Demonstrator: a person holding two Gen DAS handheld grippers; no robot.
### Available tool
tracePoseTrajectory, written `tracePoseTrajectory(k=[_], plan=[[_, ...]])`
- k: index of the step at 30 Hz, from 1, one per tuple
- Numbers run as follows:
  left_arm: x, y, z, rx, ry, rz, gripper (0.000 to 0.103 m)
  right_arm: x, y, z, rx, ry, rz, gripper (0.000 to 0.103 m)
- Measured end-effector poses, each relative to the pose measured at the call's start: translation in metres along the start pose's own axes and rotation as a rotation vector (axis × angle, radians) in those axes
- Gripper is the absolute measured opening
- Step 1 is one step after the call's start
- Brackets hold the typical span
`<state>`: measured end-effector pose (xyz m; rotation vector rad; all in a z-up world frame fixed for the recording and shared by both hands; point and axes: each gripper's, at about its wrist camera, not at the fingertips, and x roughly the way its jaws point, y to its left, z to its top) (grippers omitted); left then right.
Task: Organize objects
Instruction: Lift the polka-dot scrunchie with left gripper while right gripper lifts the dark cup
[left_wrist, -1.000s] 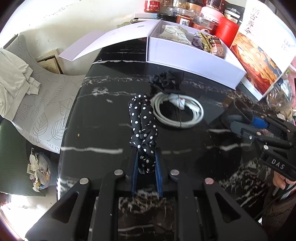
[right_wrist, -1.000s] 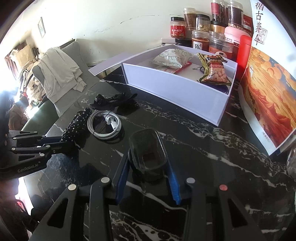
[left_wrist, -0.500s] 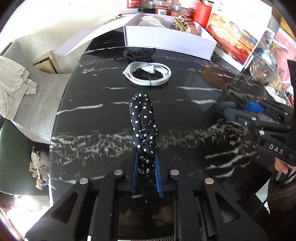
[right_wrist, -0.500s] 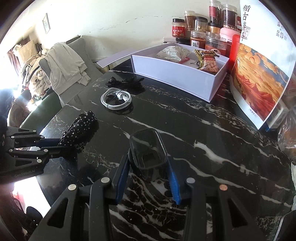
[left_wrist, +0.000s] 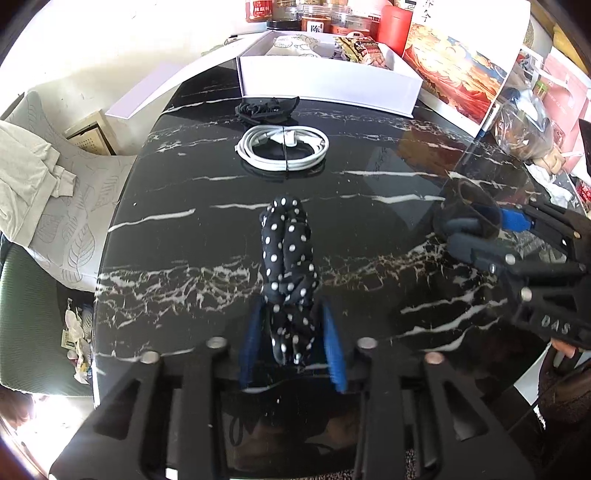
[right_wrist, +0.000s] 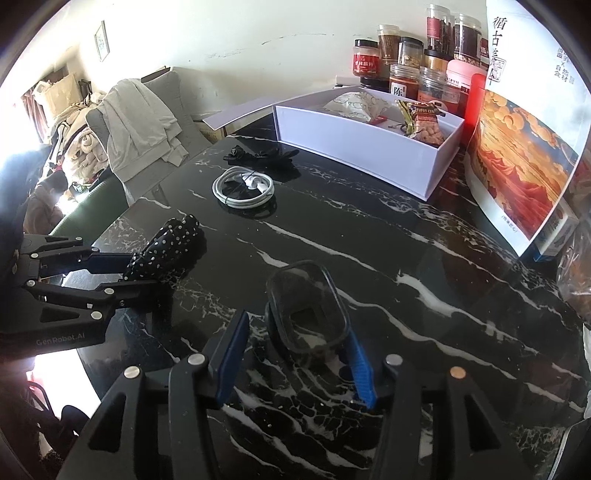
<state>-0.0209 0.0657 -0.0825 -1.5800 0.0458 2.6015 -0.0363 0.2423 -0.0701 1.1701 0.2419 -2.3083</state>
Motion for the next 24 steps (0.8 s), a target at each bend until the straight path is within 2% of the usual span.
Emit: tracePoseTrajectory(k=[2, 7, 12, 16, 22, 24], plan=[[0.003, -0.001, 0.004, 0.007, -0.006, 0.004, 0.044, 0.004, -0.001, 0.0, 0.005, 0.009, 0.002, 0.052], [0.01, -0.004, 0.01, 0.021, -0.023, -0.003, 0.048, 0.007, -0.006, -0.001, 0.04, -0.007, -0.009, 0.053], [0.016, -0.006, 0.016, 0.028, -0.035, -0.005, 0.055, 0.006, -0.008, -0.005, 0.045, -0.03, 0.003, 0.059], [0.019, -0.008, 0.018, 0.033, -0.05, -0.006, 0.063, 0.006, -0.006, -0.007, 0.057, -0.049, -0.034, 0.06], [0.021, -0.011, 0.018, 0.007, -0.083, 0.01, 0.066, 0.008, 0.0, -0.008, 0.023, -0.049, -0.051, 0.072], [0.021, -0.011, 0.019, 0.004, -0.088, 0.011, 0.066, 0.01, 0.0, -0.008, 0.02, -0.042, -0.038, 0.083]])
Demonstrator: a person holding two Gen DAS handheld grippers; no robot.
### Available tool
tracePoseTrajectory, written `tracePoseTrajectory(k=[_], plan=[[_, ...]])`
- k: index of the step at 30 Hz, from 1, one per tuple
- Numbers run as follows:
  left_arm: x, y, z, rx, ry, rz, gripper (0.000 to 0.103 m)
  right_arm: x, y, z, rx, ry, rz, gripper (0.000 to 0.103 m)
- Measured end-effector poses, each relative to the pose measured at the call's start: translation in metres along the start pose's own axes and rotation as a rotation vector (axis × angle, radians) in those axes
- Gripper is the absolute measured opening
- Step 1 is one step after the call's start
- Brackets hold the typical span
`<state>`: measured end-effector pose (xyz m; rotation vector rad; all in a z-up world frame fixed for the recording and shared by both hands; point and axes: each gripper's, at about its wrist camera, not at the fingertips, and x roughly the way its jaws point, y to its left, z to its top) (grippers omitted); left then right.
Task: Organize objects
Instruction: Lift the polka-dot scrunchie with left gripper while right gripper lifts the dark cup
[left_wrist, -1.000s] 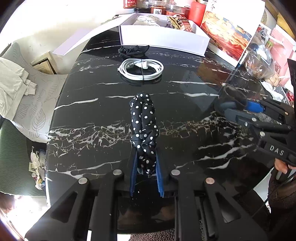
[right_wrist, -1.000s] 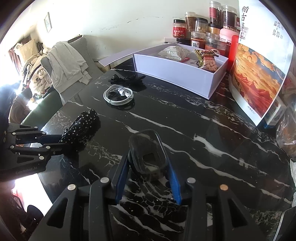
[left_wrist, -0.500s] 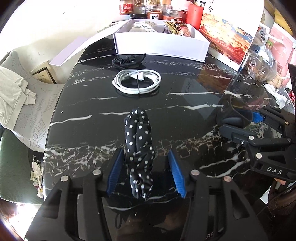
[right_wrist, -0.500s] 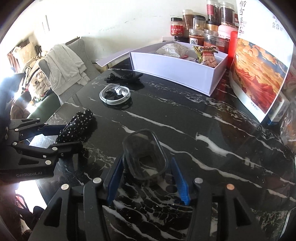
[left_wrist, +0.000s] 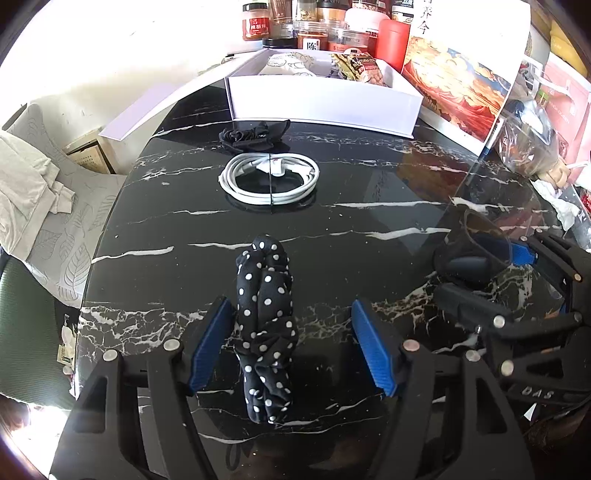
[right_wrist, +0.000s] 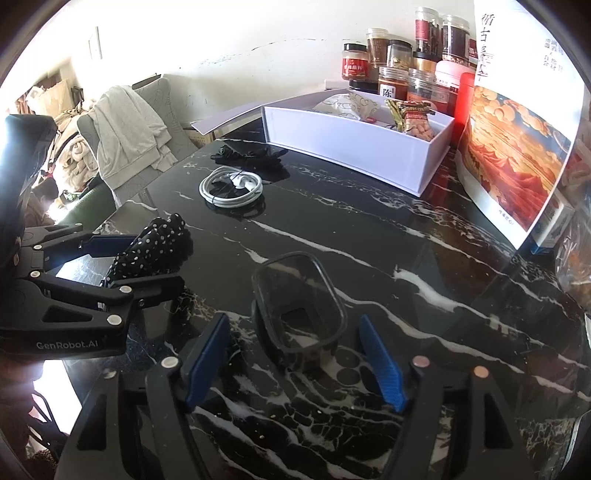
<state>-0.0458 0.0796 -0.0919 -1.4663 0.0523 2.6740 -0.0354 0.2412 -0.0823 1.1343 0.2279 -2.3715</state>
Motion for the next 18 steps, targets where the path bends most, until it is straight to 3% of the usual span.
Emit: tracePoseTrajectory(k=[4, 6, 7, 10, 13, 15, 18], plan=[[-0.001, 0.0, -0.001, -0.002, -0.009, -0.001, 0.064, 0.003, 0.003, 0.0, -0.019, 0.005, -0.016, 0.088], [-0.002, 0.0, -0.001, -0.004, -0.02, -0.001, 0.055, 0.003, 0.002, -0.001, -0.015, 0.003, -0.013, 0.088], [-0.003, 0.0, -0.001, -0.007, -0.028, 0.001, 0.044, 0.003, 0.002, -0.001, -0.013, 0.004, -0.024, 0.088], [-0.004, -0.001, 0.0, -0.01, -0.034, 0.001, 0.037, 0.004, 0.004, -0.002, -0.024, 0.004, -0.063, 0.087], [-0.005, -0.003, -0.001, 0.004, -0.047, -0.01, 0.025, 0.0, 0.006, -0.003, -0.039, -0.015, -0.036, 0.062], [-0.005, -0.006, -0.001, 0.017, -0.05, -0.021, 0.019, -0.002, 0.007, -0.002, -0.041, -0.024, -0.023, 0.04], [-0.005, -0.011, 0.0, 0.025, -0.042, -0.019, 0.018, -0.003, 0.005, -0.002, -0.026, -0.024, -0.009, 0.04]])
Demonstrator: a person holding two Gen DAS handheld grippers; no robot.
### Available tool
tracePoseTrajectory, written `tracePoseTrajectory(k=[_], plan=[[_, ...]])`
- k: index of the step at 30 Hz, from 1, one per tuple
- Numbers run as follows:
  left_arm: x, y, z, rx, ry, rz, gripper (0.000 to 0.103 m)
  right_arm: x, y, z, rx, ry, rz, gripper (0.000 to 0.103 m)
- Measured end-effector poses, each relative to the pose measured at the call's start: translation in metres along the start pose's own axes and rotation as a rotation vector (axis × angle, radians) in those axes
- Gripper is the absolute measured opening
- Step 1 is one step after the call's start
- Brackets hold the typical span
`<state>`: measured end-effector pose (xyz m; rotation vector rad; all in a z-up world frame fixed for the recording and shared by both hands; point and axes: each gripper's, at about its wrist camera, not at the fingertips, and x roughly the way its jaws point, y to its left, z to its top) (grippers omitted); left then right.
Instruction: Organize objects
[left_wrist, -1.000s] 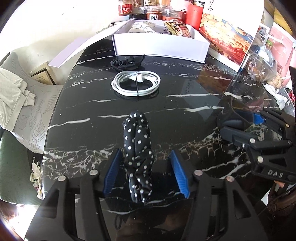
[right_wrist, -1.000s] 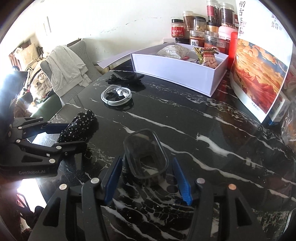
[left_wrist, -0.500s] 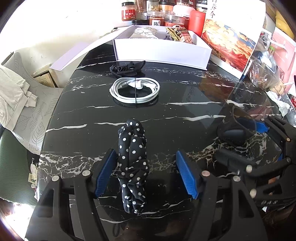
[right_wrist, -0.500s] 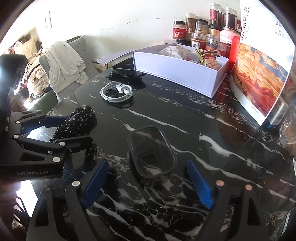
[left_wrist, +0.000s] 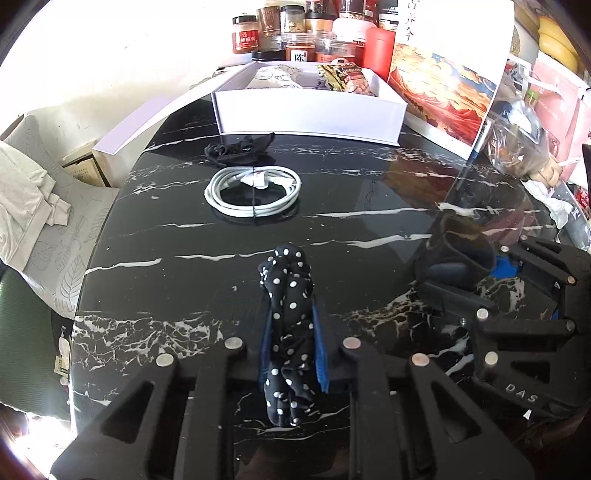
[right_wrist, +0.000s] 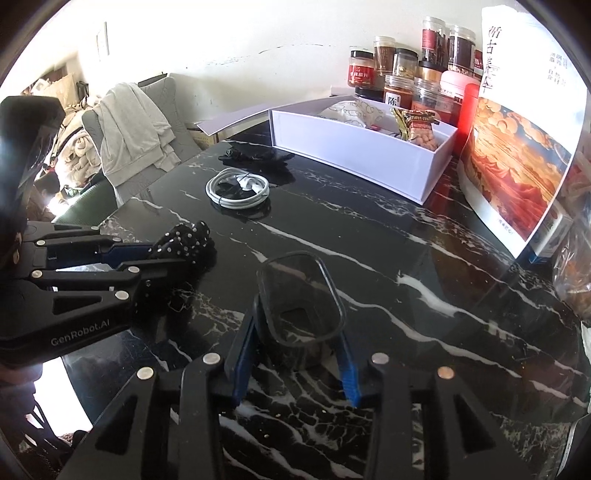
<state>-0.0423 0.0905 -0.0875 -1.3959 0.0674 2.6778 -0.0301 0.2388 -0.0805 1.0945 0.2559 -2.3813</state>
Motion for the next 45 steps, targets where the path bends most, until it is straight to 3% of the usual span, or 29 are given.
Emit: tracePoseTrajectory(k=[8, 23, 45], plan=[[-0.002, -0.005, 0.004, -0.001, 0.024, -0.043, 0.017, -0.004, -0.008, 0.001, 0.051, 0.01, 0.039, 0.039], [-0.024, -0.023, 0.021, 0.07, -0.005, -0.037, 0.017, -0.029, -0.008, 0.005, 0.046, 0.006, 0.062, 0.039], [-0.065, -0.051, 0.057, 0.142, -0.087, -0.061, 0.017, -0.078, -0.023, 0.035, -0.005, -0.04, -0.035, 0.039]])
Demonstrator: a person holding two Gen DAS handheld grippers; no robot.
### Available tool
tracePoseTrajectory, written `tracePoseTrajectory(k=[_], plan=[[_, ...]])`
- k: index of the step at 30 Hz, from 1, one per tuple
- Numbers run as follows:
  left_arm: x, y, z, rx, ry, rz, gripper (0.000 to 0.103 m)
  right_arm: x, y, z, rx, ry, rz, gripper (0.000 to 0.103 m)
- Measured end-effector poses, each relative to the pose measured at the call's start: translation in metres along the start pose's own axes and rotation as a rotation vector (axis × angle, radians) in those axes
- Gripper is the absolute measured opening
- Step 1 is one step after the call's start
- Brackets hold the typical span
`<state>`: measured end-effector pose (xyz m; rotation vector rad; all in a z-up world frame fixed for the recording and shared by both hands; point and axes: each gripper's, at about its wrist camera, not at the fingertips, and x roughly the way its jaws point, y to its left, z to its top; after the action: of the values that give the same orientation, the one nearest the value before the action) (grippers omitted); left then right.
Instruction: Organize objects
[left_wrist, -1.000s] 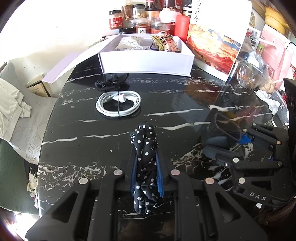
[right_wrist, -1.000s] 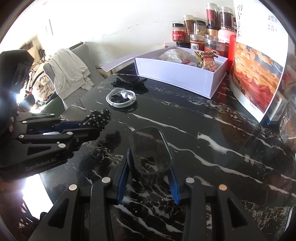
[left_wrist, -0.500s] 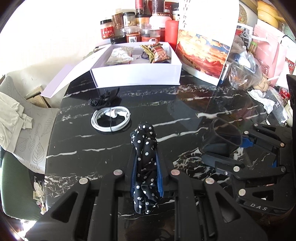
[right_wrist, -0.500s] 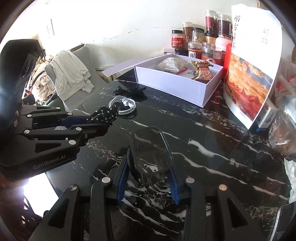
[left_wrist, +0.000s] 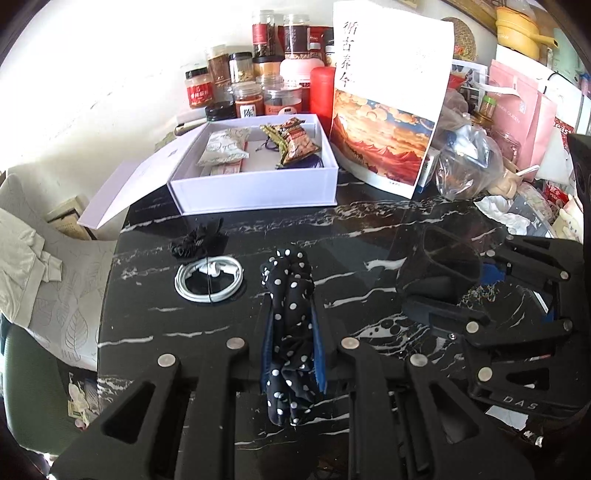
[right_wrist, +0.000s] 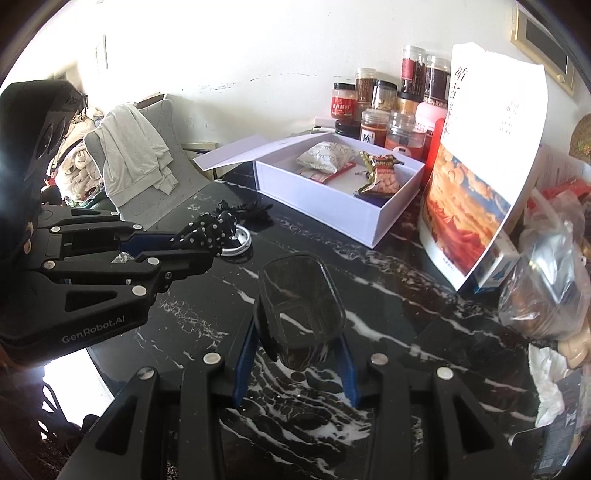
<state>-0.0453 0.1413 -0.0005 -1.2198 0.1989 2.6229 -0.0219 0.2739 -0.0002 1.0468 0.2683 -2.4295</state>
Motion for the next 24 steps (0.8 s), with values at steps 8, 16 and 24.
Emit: tracePoseTrajectory(k=[8, 16, 24], plan=[[-0.011, 0.0, 0.028, 0.027, -0.023, 0.016, 0.017, -0.01, -0.006, 0.024, -0.033, -0.028, -0.02, 0.039], [-0.01, 0.011, 0.056, 0.034, -0.033, 0.024, 0.017, -0.008, -0.013, 0.053, -0.048, -0.052, -0.027, 0.039], [0.013, 0.027, 0.081, 0.02, -0.022, 0.019, 0.017, 0.01, -0.023, 0.077, -0.051, -0.048, -0.034, 0.039]])
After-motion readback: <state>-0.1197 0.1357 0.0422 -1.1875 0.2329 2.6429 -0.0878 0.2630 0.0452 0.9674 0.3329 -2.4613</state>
